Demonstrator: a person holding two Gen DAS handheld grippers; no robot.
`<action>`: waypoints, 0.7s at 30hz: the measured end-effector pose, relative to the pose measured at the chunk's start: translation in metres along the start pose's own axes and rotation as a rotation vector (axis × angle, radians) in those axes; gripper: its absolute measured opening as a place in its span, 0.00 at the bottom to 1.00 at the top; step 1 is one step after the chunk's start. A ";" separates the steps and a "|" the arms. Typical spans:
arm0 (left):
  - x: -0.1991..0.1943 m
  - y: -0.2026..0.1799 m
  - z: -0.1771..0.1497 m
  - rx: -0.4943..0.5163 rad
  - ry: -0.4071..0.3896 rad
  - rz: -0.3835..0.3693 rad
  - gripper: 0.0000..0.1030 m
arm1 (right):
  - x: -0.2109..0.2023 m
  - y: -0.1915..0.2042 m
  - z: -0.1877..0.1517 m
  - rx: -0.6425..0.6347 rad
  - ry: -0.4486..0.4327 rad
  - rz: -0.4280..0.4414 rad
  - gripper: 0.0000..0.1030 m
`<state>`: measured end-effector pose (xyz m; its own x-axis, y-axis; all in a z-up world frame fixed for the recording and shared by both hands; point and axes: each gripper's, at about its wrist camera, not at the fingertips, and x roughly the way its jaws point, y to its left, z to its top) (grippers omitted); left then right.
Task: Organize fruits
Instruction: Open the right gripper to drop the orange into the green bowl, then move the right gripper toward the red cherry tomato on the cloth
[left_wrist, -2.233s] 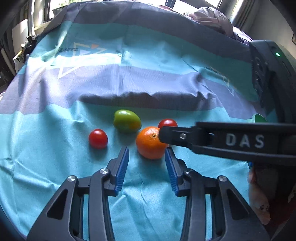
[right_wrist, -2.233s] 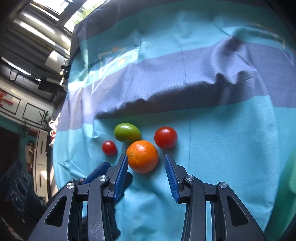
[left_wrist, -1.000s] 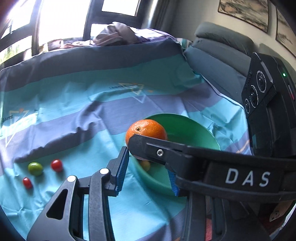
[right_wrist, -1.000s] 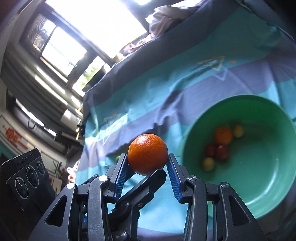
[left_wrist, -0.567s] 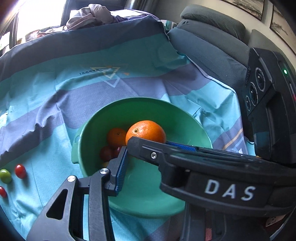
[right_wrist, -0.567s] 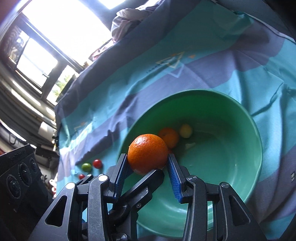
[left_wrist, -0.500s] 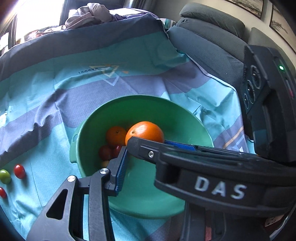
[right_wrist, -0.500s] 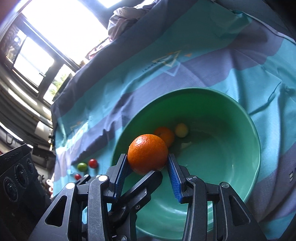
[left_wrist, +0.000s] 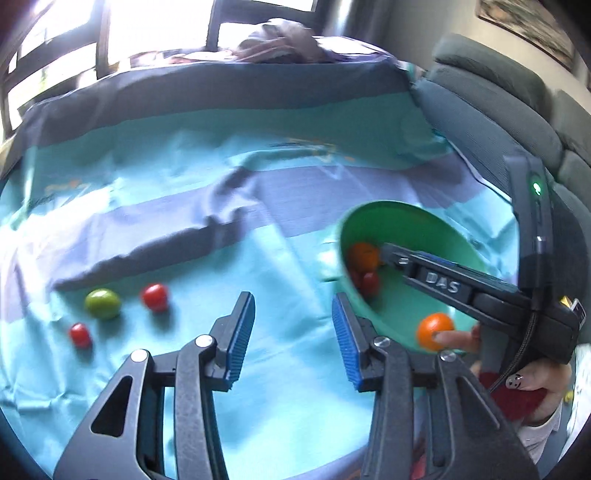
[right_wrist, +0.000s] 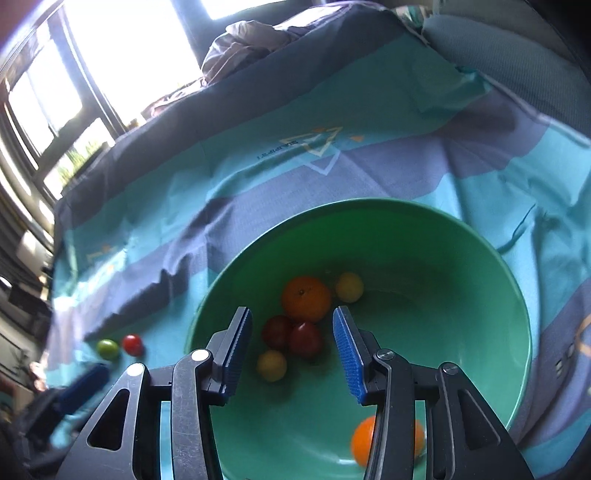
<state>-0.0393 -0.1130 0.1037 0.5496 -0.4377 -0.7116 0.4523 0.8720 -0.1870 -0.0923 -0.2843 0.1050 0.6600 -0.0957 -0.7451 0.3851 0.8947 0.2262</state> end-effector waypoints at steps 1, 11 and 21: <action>-0.002 0.011 -0.002 -0.024 -0.006 0.019 0.42 | 0.001 0.004 -0.001 -0.015 -0.006 -0.025 0.45; -0.014 0.095 -0.020 -0.235 -0.026 0.131 0.42 | 0.012 0.018 -0.008 -0.090 -0.029 -0.158 0.45; -0.026 0.131 -0.025 -0.354 -0.050 0.156 0.43 | 0.006 0.043 -0.014 -0.205 -0.060 -0.169 0.45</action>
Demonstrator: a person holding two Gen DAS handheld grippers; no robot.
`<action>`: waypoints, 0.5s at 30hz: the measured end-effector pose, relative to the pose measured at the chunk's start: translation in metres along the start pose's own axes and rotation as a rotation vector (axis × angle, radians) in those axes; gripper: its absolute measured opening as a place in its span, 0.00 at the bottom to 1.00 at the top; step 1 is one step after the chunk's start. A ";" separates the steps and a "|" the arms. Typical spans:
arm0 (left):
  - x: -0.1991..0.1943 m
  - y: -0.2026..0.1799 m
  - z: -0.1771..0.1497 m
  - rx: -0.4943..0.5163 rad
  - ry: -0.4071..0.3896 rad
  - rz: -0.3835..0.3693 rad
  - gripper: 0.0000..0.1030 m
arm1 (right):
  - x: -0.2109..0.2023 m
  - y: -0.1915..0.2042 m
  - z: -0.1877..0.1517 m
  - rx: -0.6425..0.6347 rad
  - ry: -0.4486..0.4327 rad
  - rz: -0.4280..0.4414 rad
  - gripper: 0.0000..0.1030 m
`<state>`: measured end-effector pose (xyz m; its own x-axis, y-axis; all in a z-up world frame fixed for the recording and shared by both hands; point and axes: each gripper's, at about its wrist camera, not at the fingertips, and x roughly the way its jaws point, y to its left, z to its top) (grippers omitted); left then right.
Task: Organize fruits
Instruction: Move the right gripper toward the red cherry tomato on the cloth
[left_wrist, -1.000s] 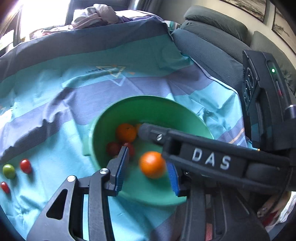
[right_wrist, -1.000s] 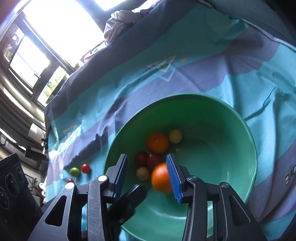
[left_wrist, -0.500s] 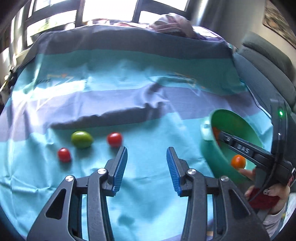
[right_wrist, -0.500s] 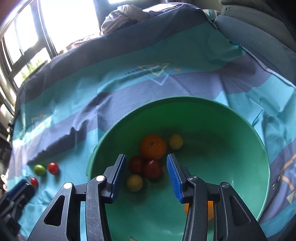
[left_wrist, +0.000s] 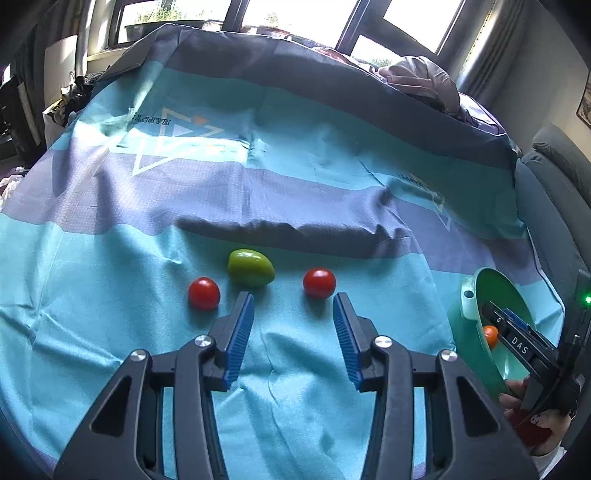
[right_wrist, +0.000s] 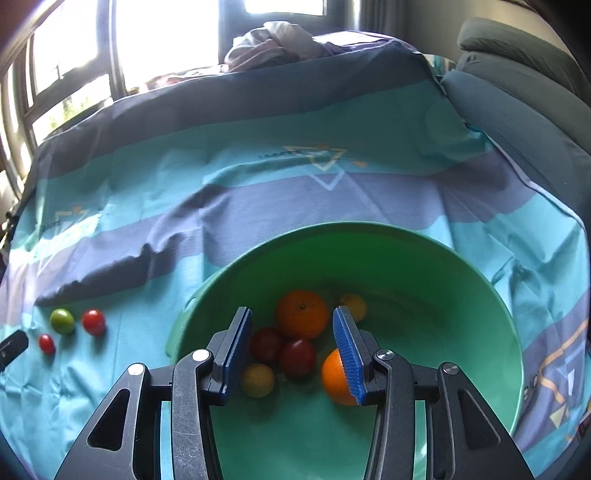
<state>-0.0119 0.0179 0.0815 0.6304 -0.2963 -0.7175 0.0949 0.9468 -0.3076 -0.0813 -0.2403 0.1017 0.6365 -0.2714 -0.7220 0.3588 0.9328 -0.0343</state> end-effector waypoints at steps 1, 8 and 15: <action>0.000 0.002 0.000 -0.004 -0.001 0.004 0.43 | -0.001 0.003 0.000 -0.018 -0.010 -0.021 0.45; 0.005 0.011 0.000 -0.007 0.014 0.064 0.45 | -0.008 0.001 0.004 0.009 -0.012 0.035 0.45; 0.006 0.025 0.002 -0.050 0.008 0.081 0.45 | -0.036 0.030 0.021 -0.011 -0.030 0.243 0.45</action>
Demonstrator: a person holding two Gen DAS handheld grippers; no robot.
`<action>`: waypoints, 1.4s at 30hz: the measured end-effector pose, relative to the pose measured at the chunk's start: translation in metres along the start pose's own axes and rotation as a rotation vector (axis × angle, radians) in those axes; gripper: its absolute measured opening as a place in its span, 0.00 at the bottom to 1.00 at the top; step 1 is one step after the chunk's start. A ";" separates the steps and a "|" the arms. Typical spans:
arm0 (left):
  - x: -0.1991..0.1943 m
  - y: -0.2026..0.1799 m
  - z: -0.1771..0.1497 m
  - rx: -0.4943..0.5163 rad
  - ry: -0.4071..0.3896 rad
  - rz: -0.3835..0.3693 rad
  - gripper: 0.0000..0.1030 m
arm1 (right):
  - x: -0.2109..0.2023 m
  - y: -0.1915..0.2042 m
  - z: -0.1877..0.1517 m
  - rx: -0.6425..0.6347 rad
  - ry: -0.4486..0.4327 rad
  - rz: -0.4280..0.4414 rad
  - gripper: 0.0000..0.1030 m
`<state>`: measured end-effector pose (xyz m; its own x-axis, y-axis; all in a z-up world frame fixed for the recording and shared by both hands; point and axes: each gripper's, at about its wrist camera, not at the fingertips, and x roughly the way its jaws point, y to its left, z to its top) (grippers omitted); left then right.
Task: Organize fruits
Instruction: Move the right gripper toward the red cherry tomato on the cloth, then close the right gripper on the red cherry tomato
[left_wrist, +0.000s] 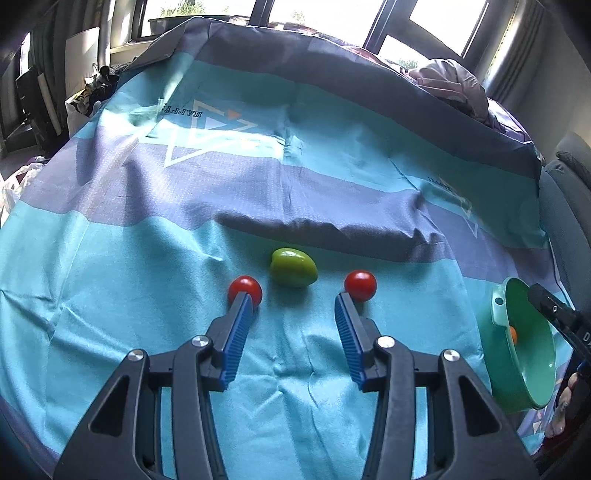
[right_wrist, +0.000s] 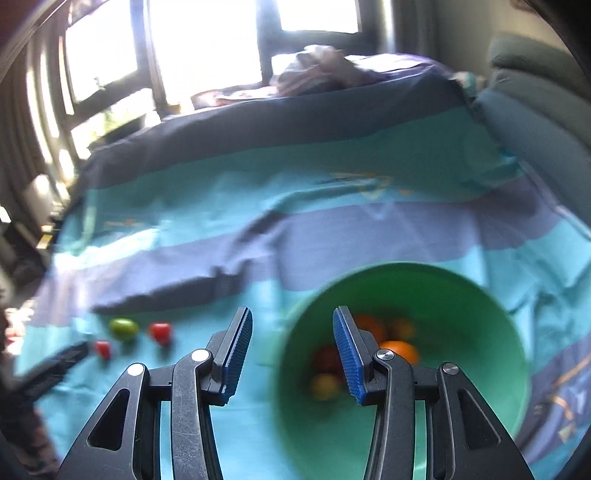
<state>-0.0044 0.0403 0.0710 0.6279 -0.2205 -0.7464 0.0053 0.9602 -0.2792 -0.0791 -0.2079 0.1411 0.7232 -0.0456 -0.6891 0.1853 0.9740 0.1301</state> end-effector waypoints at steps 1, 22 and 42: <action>0.000 0.003 0.001 -0.014 0.004 -0.001 0.44 | 0.003 0.005 0.004 0.012 0.029 0.068 0.45; 0.059 0.019 0.010 -0.070 0.118 0.144 0.31 | 0.140 0.114 -0.004 -0.080 0.428 0.245 0.43; 0.015 -0.015 0.006 0.024 -0.015 0.070 0.25 | 0.096 0.084 0.003 -0.003 0.345 0.323 0.33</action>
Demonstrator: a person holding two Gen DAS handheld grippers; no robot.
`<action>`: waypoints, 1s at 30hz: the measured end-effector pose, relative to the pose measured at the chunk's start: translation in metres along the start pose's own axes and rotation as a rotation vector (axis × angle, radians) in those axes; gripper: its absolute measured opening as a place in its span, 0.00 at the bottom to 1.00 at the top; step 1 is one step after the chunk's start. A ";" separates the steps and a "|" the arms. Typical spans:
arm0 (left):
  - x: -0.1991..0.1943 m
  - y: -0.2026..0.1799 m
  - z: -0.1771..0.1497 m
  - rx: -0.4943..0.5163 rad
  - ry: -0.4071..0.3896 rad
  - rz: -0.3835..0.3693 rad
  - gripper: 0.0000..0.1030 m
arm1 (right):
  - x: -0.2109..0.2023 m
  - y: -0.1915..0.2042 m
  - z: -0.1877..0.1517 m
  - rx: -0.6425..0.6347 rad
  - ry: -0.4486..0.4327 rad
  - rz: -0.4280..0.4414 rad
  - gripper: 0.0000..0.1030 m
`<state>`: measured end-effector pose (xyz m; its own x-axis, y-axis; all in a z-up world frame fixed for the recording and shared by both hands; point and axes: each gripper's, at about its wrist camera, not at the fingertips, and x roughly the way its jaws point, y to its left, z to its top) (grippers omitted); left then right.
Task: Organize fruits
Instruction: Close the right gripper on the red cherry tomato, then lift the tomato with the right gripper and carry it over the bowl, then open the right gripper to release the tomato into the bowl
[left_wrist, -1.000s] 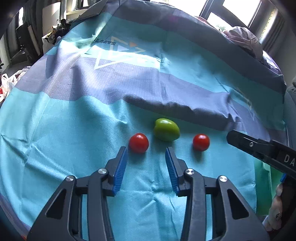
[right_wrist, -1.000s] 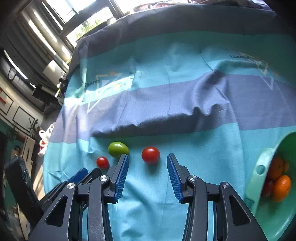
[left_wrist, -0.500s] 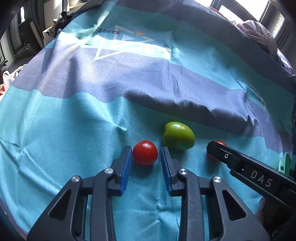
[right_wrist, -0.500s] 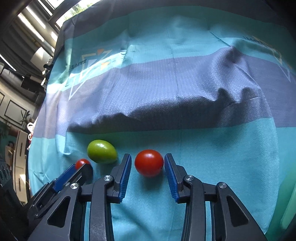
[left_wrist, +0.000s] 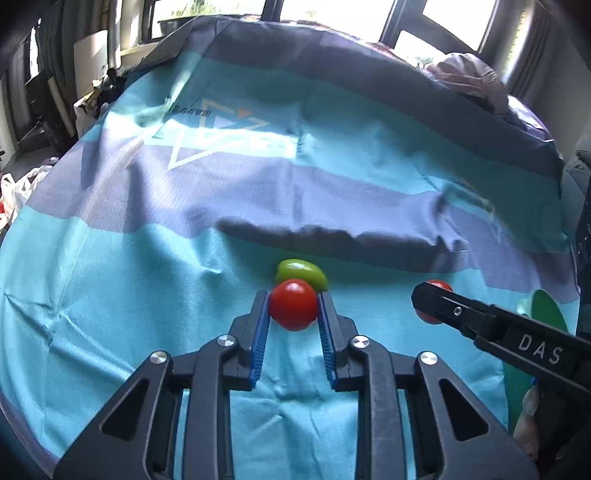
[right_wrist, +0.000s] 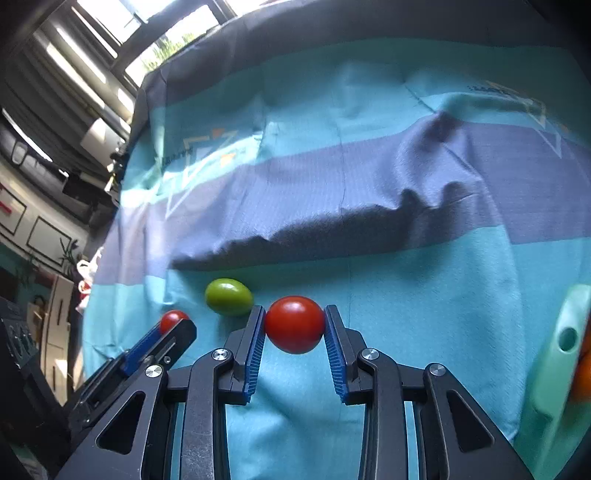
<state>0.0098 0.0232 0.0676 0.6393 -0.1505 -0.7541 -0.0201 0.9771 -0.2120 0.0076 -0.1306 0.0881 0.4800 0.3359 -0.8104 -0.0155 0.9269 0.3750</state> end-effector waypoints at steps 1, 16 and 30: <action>-0.008 -0.007 -0.002 0.016 -0.017 -0.025 0.25 | -0.015 -0.003 -0.002 0.011 -0.031 0.012 0.33; -0.042 -0.164 -0.047 0.345 0.027 -0.417 0.25 | -0.145 -0.118 -0.061 0.290 -0.305 -0.139 0.33; -0.026 -0.206 -0.059 0.422 0.090 -0.508 0.35 | -0.153 -0.159 -0.073 0.353 -0.300 -0.252 0.34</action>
<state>-0.0481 -0.1834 0.0946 0.4226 -0.6019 -0.6776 0.5813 0.7536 -0.3069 -0.1280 -0.3170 0.1199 0.6612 -0.0011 -0.7502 0.4050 0.8423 0.3557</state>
